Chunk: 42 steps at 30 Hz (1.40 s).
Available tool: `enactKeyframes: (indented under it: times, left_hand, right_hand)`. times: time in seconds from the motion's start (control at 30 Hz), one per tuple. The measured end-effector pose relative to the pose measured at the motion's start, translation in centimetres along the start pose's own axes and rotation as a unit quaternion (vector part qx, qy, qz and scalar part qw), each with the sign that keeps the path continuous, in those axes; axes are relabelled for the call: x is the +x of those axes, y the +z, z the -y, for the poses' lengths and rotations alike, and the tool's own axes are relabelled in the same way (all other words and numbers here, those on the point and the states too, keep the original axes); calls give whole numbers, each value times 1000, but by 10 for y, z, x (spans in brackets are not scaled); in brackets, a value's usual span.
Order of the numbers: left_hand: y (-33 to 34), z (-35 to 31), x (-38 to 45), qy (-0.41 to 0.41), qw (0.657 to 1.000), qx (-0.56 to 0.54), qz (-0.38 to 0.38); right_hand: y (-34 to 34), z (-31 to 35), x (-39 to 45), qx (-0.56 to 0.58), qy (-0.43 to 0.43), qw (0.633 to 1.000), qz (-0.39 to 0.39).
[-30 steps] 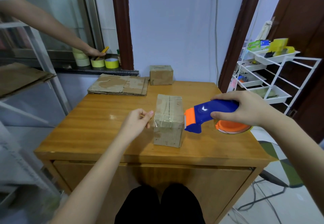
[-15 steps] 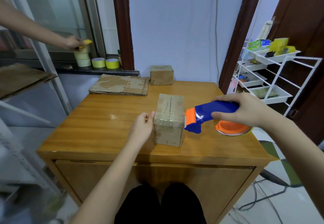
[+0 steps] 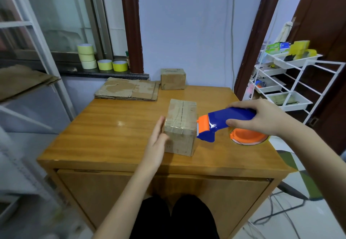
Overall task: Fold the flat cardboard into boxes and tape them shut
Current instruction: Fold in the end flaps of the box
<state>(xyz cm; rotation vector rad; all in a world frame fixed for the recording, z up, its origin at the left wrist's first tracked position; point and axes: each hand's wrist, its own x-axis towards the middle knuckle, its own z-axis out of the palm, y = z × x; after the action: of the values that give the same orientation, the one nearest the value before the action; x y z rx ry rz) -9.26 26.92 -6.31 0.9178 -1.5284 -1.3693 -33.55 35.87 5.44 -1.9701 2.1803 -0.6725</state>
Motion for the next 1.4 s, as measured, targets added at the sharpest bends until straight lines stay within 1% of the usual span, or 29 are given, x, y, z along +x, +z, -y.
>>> enactKeyframes:
  times: [0.07,0.13,0.2,0.27,0.33,0.4,0.43,0.47,0.5,0.53,0.6,0.7,0.77,0.8,0.87,0.97,1.03,1.13,1.27,1.4]
  left_hand:
    - [6,2,-5,-4,999,18,36]
    - [6,3,-7,3,998,52,36]
    - [3,1,-6,9,990,138,29]
    - [0,-3,-4,35,963,268,-5]
    - [-4,-9,0,109,916,385,-40]
    - [-4,-15,4,208,844,494,-32]
    - [-2,-17,5,242,805,541,-16]
    - [1,-18,6,261,770,582,-2]
    - [3,-16,6,263,745,613,5]
    - [3,-14,7,262,735,625,5]
    - [2,-13,7,256,725,640,6]
    - [1,-14,13,292,719,631,-6]
    - [3,-23,14,289,713,638,-6]
    - [5,-26,16,285,713,641,4]
    - [7,-25,24,310,704,639,8]
    - [8,-15,31,324,690,645,46]
    - [7,-10,33,334,678,653,46]
    - [8,-7,34,329,690,644,26]
    - [9,-8,34,339,684,646,16]
    - [8,-6,36,332,667,667,22]
  right_hand:
    - [0,-1,1,7,1,1000,3]
    - [1,-1,2,7,-4,1000,2]
    - [1,-2,2,7,-8,1000,-1]
    - [2,-3,3,11,-11,1000,-1]
    - [3,-3,5,19,-10,1000,3]
    - [4,-5,7,24,-5,1000,8]
    - [4,-5,8,27,-4,1000,9]
    - [4,-6,9,29,-5,1000,10]
    - [4,-6,10,31,-8,999,10]
    - [4,-6,10,33,-11,999,11]
    - [5,-7,11,38,-16,999,12]
    - [4,-7,14,47,-14,999,15]
    - [3,-8,18,54,-12,998,18]
    - [2,-8,20,56,-11,998,21]
    - [2,-9,22,53,-15,998,27]
    - [2,-11,23,52,-21,998,25]
    - [3,-13,22,57,-24,998,23]
    - [7,-19,20,79,-27,996,19]
    - [12,-32,10,131,-16,991,13]
    - [22,-48,-1,144,7,989,1]
